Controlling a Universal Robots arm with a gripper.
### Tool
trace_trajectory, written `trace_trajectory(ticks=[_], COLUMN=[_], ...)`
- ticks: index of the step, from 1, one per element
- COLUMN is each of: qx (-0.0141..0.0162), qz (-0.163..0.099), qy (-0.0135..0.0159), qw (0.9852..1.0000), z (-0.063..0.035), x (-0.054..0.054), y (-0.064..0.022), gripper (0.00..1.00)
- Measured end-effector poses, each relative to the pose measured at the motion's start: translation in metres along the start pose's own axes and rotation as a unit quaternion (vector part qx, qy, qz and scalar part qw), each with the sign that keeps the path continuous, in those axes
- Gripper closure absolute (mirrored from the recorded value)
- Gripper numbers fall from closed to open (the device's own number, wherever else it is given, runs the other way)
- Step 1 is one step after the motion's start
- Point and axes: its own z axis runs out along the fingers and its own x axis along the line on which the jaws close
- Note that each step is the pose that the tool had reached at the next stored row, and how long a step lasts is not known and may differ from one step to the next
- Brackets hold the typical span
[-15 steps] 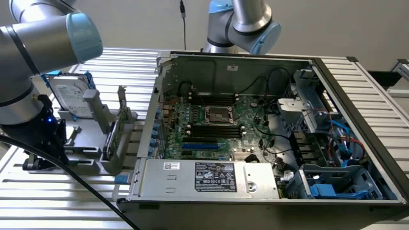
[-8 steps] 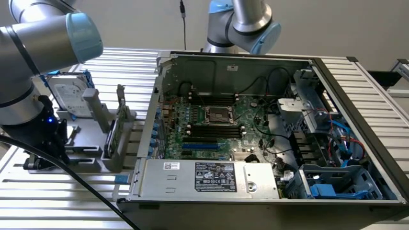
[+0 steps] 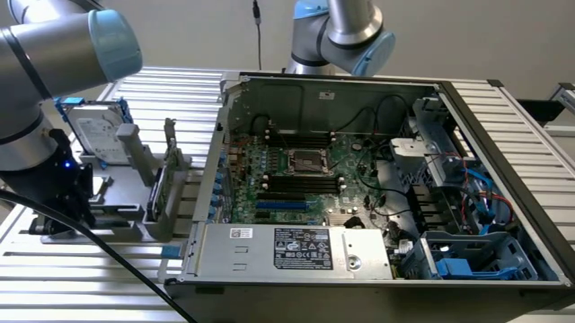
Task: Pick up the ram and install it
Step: 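Pick up the ram and move it above insertion slot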
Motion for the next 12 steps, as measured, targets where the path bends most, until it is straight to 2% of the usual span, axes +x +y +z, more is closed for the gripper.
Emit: trace_trajectory(ticks=[5,12], qx=[-0.0011,-0.0022], qz=[0.005,0.006], qy=[-0.0005,-0.0007], qw=[1.0,1.0], z=[-0.0161,-0.0478], x=[0.0,-0.001], y=[0.0003,-0.0039], gripper=[0.86,0.86])
